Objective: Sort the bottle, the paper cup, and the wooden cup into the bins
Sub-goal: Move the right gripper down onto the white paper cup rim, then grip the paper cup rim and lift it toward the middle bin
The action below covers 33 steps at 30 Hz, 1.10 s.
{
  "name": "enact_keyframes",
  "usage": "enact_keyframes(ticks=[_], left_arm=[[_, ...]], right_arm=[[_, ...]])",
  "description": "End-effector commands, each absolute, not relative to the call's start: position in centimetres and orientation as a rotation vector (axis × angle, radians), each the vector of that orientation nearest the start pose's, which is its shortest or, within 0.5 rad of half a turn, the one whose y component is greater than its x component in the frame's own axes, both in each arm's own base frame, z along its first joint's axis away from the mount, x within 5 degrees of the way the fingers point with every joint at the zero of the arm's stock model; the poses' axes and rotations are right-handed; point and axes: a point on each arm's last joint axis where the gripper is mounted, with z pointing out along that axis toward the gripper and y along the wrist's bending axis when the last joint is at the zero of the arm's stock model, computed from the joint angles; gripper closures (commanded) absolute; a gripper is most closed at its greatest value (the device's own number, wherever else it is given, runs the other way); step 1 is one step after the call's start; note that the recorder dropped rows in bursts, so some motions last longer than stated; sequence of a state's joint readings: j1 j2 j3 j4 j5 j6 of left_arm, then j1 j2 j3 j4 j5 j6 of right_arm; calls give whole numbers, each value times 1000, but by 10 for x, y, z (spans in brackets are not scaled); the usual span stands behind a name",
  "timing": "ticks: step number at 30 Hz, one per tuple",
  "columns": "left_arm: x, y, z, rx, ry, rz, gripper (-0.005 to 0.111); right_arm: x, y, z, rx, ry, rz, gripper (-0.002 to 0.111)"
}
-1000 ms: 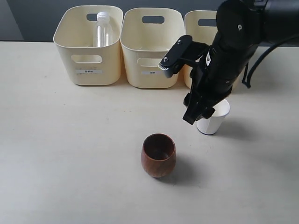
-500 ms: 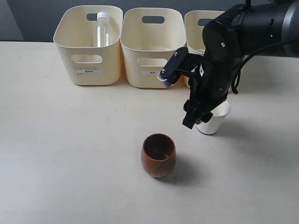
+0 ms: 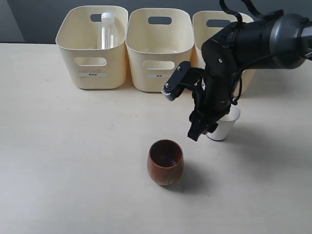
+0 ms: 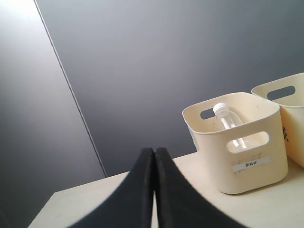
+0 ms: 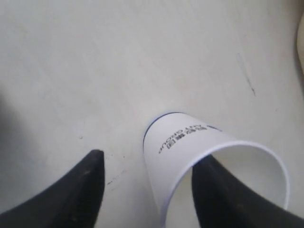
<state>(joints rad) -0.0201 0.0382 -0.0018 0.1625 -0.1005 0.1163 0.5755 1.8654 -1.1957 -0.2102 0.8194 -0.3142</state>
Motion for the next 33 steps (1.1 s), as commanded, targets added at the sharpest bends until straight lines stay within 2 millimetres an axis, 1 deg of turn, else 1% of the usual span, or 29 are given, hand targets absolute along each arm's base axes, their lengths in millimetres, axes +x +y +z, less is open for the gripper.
enact_keyframes(ticks=[1,2,3,7,10,12,14,19,22,25,27,29,33], left_arm=[[58,-3,221,224,1399,198,107],[58,-3,221,224,1399,198,107],[58,-3,221,224,1399,198,107],[58,-3,221,224,1399,198,107],[58,-3,221,224,1399,198,107],[58,-3,221,224,1399,198,107],[58,-3,221,224,1399,198,107],[58,-3,221,224,1399,198,107],[58,-3,221,224,1399,198,107],[58,-3,221,224,1399,198,107],[58,-3,221,224,1399,198,107],[58,-3,221,224,1399,198,107],[58,-3,221,224,1399,198,107]], right_arm=[[308,179,167,-1459,2593,-240,90],[308,178,166,-1470,2596,-254,103],[308,178,165,-1473,2601,-262,108],[308,174,167,-1498,2590,-322,109],[309,171,179,-1471,2558,-370,109],[308,169,193,-1436,2519,-374,109],[305,167,214,-1394,2456,-362,109],[292,163,278,-1234,2248,-256,109],[286,164,308,-1144,2092,-177,109],[284,168,328,-1067,1954,-106,109],[286,172,335,-1040,1882,-78,109],[291,177,336,-1021,1817,-53,109],[308,192,321,-1006,1747,-9,109]])
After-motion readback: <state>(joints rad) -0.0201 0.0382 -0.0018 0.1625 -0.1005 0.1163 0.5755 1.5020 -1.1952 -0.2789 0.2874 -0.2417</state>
